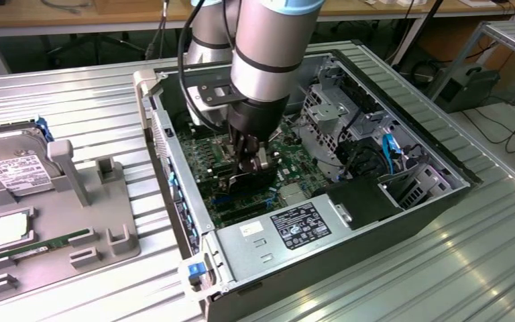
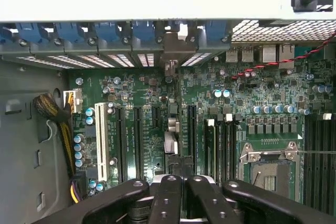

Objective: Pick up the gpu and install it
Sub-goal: 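Press down on the gpu until it lock into place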

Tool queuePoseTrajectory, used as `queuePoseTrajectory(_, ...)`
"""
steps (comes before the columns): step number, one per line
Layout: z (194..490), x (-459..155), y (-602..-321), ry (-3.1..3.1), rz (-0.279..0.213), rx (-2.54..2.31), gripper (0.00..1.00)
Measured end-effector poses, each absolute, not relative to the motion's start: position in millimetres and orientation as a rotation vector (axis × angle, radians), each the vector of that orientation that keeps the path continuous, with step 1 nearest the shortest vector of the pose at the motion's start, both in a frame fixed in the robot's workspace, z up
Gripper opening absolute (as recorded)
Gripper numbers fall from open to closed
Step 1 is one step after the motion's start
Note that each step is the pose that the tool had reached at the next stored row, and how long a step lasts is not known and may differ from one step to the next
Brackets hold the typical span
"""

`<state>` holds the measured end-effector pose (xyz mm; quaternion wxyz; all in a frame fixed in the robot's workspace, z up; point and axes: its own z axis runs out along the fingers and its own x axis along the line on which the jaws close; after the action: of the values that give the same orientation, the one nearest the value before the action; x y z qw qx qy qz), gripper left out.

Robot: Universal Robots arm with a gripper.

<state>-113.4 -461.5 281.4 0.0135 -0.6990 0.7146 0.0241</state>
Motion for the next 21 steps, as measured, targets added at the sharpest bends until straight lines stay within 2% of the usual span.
queuePoseTrajectory(14,268,-120,-457,2.229,0.07,-2.179,0.11)
queuePoseTrajectory(21,297,-119,-457,2.232,0.075,-2.18,0.11)
